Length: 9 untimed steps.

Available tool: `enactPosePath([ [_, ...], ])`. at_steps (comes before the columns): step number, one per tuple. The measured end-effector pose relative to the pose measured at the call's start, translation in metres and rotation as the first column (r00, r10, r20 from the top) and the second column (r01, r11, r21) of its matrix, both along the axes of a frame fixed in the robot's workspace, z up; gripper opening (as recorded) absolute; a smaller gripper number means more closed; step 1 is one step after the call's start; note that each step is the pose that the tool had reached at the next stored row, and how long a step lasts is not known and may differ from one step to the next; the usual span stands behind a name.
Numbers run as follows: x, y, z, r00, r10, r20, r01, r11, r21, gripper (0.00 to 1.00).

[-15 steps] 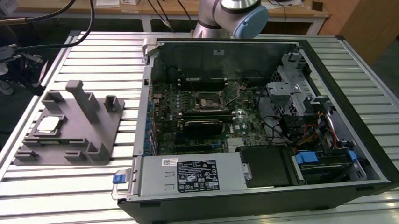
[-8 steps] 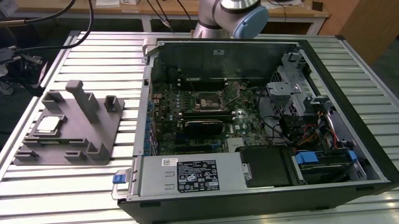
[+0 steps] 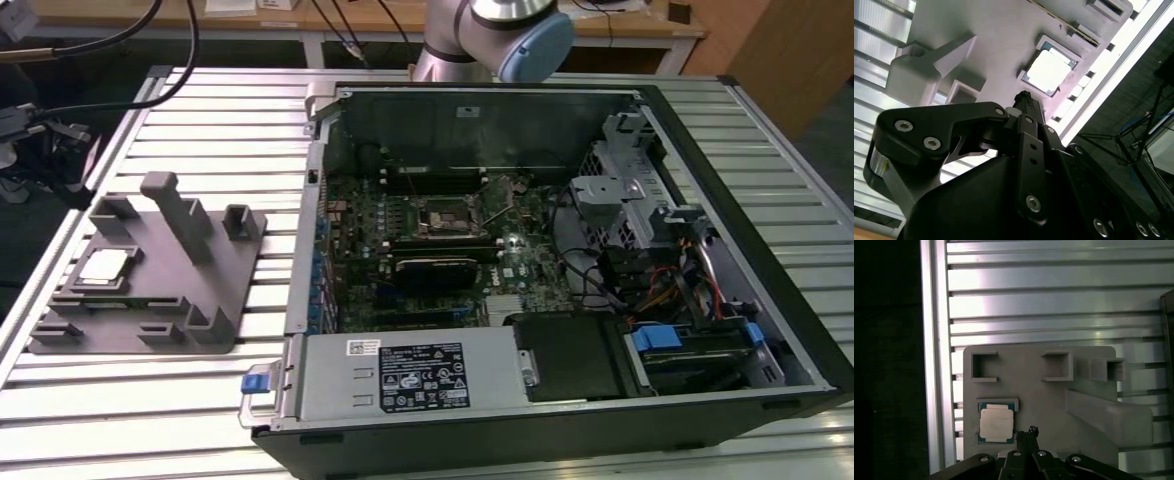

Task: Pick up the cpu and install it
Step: 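Pick up the cpu and move it towards the insertion slot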

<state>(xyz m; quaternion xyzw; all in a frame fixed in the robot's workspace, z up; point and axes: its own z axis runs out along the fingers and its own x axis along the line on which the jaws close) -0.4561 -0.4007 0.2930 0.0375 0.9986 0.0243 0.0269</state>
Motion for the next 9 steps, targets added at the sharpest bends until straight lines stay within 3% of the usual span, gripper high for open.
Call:
enactPosePath([
  [9,-0.0023,0.0,-0.0088,1.0,0.0,0.0001,0.0,1.0,0.0005,0.11],
])
